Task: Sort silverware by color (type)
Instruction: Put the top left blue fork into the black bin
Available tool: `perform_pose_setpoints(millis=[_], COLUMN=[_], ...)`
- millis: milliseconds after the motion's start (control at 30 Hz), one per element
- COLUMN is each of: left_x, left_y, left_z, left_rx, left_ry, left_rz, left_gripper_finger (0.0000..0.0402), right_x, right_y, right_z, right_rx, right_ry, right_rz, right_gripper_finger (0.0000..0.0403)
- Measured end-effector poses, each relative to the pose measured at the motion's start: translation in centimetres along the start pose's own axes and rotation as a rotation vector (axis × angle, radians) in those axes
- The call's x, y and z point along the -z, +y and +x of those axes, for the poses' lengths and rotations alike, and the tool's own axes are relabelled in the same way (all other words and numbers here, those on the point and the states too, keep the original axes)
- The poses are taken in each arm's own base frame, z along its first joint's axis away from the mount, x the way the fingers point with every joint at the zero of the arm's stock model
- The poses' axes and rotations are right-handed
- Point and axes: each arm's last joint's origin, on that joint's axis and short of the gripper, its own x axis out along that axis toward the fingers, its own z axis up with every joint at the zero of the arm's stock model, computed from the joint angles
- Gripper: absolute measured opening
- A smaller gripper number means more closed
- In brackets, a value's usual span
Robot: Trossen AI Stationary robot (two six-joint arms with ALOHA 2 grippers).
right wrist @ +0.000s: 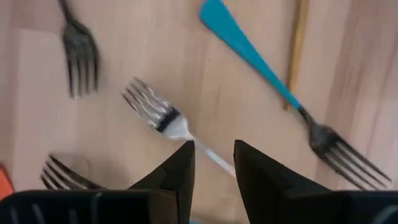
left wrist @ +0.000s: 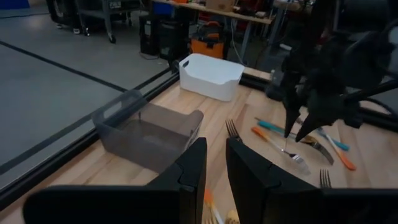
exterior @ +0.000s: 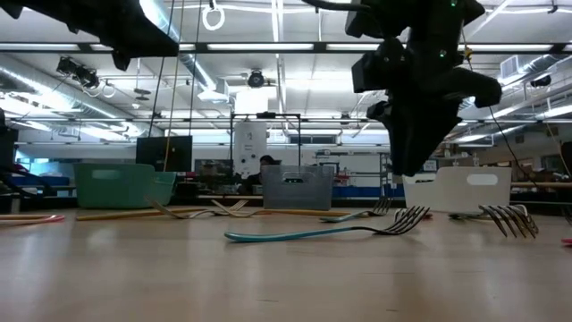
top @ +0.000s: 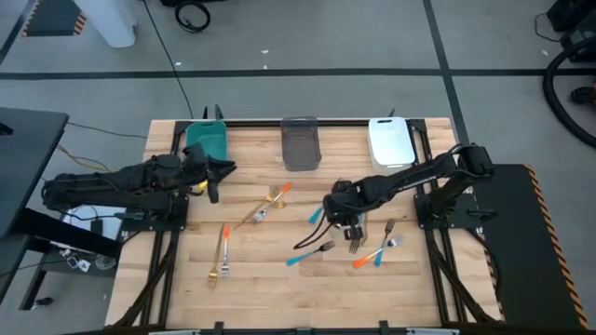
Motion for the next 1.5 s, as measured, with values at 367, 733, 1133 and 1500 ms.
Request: perform_pose_setpoints(millis=[367, 733, 1133, 1500], left_x=[0.1, 0.2, 0.3, 0.4], left_y=[-0.2, -0.2, -0.2, -0.2], left_z=[0.7, 0.7, 0.7, 0.7], left_rx=[-0.003, -0.004, -0.007, -0.010], left_ry=[0.008, 0.019, 0.029, 0.043], left_rz=[0.022, 0.029, 0.042, 0.045], left_gripper_finger=[0.0068, 0.0068, 0.0068, 0.0068], right_x=[-1.6, -1.2, -0.9, -0.2], right_y=[-2.2, -4.2, -6.7, -8.3], right_z=[1.9, 5.2, 5.9, 6.2], right_rx=[0.117, 0.121, 0.041, -0.027], right_ry=[-0.017, 0.079, 0.055, 0.062], right_rz=[-0.104, -0.191, -0.172, -0.127], right_gripper_finger=[0.0157, 0.0128, 0.0105, 0.0061])
